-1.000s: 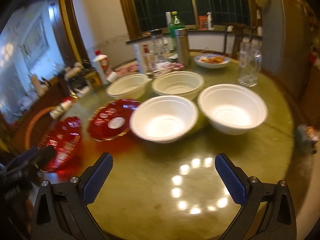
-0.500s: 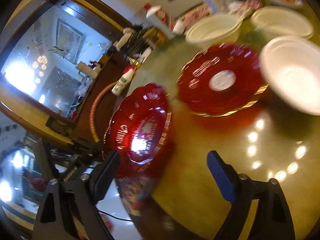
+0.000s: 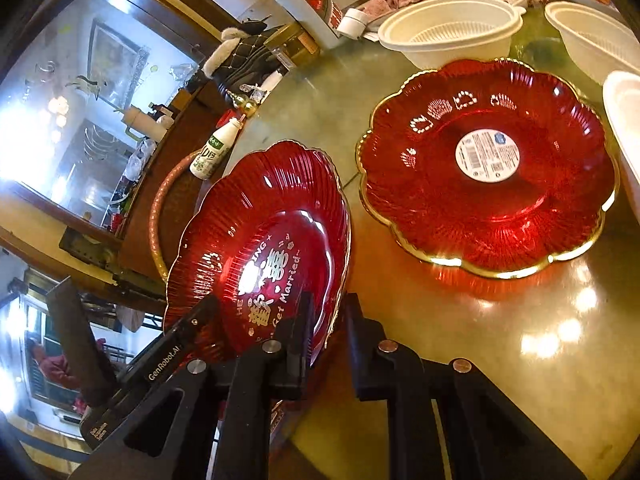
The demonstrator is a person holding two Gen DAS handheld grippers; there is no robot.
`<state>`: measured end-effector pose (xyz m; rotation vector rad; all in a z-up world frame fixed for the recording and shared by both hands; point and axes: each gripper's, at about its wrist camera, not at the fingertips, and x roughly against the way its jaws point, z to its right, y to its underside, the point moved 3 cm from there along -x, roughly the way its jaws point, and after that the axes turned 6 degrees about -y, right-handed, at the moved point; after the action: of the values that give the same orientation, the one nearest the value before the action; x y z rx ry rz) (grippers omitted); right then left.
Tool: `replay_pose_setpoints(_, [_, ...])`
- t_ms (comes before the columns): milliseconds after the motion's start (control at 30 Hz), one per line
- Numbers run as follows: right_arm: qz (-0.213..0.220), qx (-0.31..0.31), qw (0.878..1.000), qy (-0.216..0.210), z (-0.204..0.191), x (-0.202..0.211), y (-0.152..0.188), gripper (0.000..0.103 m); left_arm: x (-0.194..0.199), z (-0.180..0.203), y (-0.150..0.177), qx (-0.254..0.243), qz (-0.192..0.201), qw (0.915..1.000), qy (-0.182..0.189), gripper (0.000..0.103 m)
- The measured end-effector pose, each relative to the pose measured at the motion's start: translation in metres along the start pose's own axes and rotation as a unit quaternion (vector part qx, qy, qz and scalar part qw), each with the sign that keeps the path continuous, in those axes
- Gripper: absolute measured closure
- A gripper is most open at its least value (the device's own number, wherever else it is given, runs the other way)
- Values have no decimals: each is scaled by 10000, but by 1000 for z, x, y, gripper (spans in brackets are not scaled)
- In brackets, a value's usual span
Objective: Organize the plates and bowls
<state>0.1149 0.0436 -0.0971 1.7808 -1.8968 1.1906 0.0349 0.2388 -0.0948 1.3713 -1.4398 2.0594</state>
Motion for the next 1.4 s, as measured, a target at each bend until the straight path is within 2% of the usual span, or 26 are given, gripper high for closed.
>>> replay_pose_setpoints(167, [267, 326, 9991, -37, -15, 11, -4, 90, 25, -4, -13, 98, 514, 9986, -123, 86])
replay_pose_setpoints(300, [382, 574, 9976, -100, -30, 18, -7, 90, 32, -11, -18, 200, 664, 9974, -183, 86])
replay_pose_setpoints(700, [108, 529, 9984, 148, -21, 2, 3, 90, 7, -11, 2, 205, 54, 9996, -182, 85])
replay_pose_setpoints(800, [42, 376, 9992, 120, -16, 0, 4, 84, -1, -7, 7, 119, -199, 9996, -191, 82])
replay_pose_setpoints(900, [9, 370, 9993, 109, -13, 0, 5, 84, 2, -5, 9, 73, -196, 9995, -256, 82])
replay_pose_setpoints(967, [-61, 295, 9995, 38, -11, 2, 6, 80, 5, -7, 8, 164, -304, 9993, -158, 80])
replay_pose_setpoints(1000, [-52, 267, 9996, -62, -11, 5, 6, 74, 8, -10, 6, 264, -298, 9991, -112, 78])
replay_pose_setpoints(1033, [17, 255, 9995, -160, -11, 11, 6, 67, 13, -15, 4, 376, -259, 9989, -138, 67])
replay_pose_setpoints(1067, [136, 247, 9994, -209, -10, 19, 6, 64, 19, -20, 2, 530, -189, 9982, -183, 60])
replay_pose_setpoints(1133, [515, 152, 9982, -261, -3, 42, 4, 41, 32, -29, -4, 882, 10, 9959, -186, 31])
replay_pose_setpoints(1200, [924, -20, 9952, -310, 9, 66, 2, 28, 49, -31, -13, 1064, 288, 9938, -121, 20])
replay_pose_setpoints(1267, [1201, -272, 9919, -300, 24, 84, 0, 25, 65, -17, -24, 898, 569, 9943, -81, 19])
replay_pose_setpoints(1300, [1254, -406, 9908, -297, 30, 88, -1, 24, 74, -3, -31, 668, 727, 9951, 62, 19])
replay_pose_setpoints(1367, [1244, -725, 9890, -341, 46, 92, -4, 23, 86, 29, -39, 105, 829, 9948, 574, 18])
replay_pose_setpoints(1400, [1198, -860, 9883, -380, 53, 92, -6, 23, 90, 50, -43, -277, 776, 9919, 966, 18])
